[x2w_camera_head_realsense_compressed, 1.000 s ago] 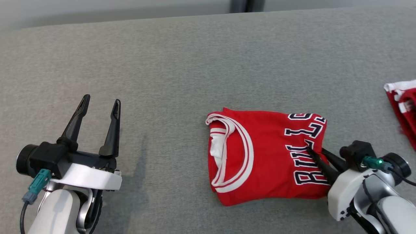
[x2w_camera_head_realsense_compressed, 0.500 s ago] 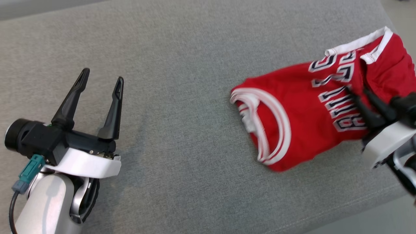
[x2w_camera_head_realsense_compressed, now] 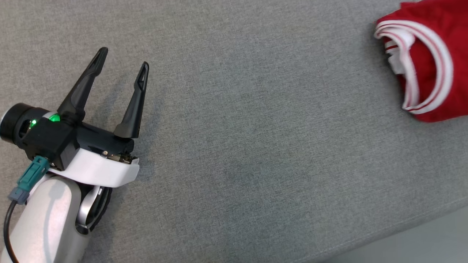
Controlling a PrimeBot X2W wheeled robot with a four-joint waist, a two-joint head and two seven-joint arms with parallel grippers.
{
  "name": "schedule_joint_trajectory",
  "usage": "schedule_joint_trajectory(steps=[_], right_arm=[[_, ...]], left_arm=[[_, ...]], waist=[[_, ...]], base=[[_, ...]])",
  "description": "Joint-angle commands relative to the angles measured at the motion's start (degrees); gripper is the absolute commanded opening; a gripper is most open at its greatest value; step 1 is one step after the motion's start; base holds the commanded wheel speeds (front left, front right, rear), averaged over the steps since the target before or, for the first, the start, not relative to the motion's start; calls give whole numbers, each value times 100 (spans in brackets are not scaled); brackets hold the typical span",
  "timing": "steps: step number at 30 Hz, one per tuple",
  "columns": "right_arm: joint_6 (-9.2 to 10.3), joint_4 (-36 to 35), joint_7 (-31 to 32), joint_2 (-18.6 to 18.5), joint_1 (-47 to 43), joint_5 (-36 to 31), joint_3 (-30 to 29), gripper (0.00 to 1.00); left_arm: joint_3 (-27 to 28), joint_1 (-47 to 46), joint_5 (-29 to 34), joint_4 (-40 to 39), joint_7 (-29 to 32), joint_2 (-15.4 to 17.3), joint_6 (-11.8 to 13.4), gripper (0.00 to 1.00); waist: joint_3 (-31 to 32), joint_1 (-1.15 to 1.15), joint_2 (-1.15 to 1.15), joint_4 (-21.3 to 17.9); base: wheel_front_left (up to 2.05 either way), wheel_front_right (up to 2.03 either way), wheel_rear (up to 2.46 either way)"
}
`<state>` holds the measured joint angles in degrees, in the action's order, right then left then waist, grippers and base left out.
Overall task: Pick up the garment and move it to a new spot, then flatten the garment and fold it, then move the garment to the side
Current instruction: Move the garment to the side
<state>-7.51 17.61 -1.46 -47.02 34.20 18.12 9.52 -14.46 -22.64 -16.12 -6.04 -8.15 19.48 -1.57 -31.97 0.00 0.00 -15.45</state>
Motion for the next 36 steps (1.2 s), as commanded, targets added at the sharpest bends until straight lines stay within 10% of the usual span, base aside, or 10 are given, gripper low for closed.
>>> schedule_joint_trajectory(steps=[1, 5, 7, 8, 19, 36], right_arm=[[4, 78, 30, -51, 90, 34, -45, 0], [4, 447, 80, -151, 296, -36, 54, 1], [4, 672, 52, -78, 383, -32, 91, 51], [4, 826, 70, -33, 416, -33, 51, 100], [4, 1691, -560, 805, 413, -248, -836, 100], [3, -690, -769, 3593, -1193, -972, -1711, 100]], left_arm=[[12, -100, 43, -30, -4, 43, -43, 100], [-33, -208, 49, -39, -5, 52, -66, 100], [-73, -268, 46, -14, -27, 22, -77, 100], [-81, -294, 42, 1, -38, 11, -81, 100], [9, -105, -113, 278, -260, -55, 57, 100], [467, 1079, -564, 491, -507, -185, 531, 100]], waist=[[-59, 0, 0, 16], [-162, 0, 0, 81], [-190, 0, 0, 129], [-201, 0, 0, 152], [163, 0, 0, 282], [1698, 0, 0, 710]], base=[[0, 0, 0], [0, 0, 0], [0, 0, 0], [0, 0, 0], [0, 0, 0], [0, 0, 0]])
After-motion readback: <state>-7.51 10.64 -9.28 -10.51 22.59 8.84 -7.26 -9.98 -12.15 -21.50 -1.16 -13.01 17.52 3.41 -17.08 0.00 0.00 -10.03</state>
